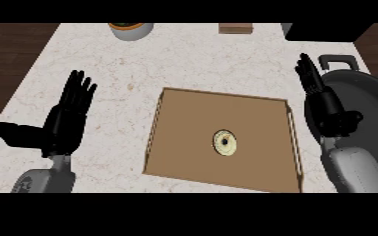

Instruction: Pick the cupcake from the tray and place it in the pot

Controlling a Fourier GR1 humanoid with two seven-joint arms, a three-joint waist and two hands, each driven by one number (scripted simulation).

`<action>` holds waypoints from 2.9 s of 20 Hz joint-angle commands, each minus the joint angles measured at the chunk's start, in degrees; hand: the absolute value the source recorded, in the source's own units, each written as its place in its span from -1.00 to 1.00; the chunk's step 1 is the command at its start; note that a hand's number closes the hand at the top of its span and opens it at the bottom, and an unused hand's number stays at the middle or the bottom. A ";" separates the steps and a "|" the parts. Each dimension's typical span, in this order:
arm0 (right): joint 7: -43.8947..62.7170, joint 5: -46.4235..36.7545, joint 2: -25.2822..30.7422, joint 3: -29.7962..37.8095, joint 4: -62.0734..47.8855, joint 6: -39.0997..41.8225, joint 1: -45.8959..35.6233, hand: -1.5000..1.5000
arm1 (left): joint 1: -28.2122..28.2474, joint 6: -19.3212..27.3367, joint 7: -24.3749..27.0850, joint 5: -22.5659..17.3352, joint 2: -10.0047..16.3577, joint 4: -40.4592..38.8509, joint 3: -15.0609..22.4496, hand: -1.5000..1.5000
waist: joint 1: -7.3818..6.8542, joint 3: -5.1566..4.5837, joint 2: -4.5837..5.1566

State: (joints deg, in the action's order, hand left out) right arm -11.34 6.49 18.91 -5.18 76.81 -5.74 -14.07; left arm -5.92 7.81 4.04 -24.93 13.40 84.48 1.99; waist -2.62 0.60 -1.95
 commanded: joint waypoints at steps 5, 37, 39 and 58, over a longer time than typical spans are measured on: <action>-5.29 -0.21 -1.70 3.80 -8.11 0.49 -9.04 1.00 | -5.69 6.26 -7.60 8.31 9.18 4.60 -3.02 0.00 | 1.77 -0.51 2.15; 48.14 -24.31 1.88 -26.08 22.39 25.04 -10.65 -1.00 | -8.06 6.57 -16.91 12.52 7.05 6.66 -2.76 0.00 | 2.47 -0.68 1.82; 44.69 -26.59 0.48 -24.75 18.72 24.49 -8.60 -1.00 | -8.24 4.49 -18.64 11.63 7.09 7.72 -3.32 0.00 | 2.49 -0.62 1.91; 43.70 -41.66 -9.83 -21.29 14.27 28.77 -3.65 -1.00 | -5.00 3.82 -17.40 19.30 0.96 11.27 -4.38 0.00 | 2.51 -0.60 1.94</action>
State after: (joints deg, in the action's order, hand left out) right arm 35.18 -33.84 10.06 -29.37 93.27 21.30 -17.08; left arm -11.84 11.53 -13.46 -7.76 15.83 94.11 -2.99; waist -0.06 0.00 -0.03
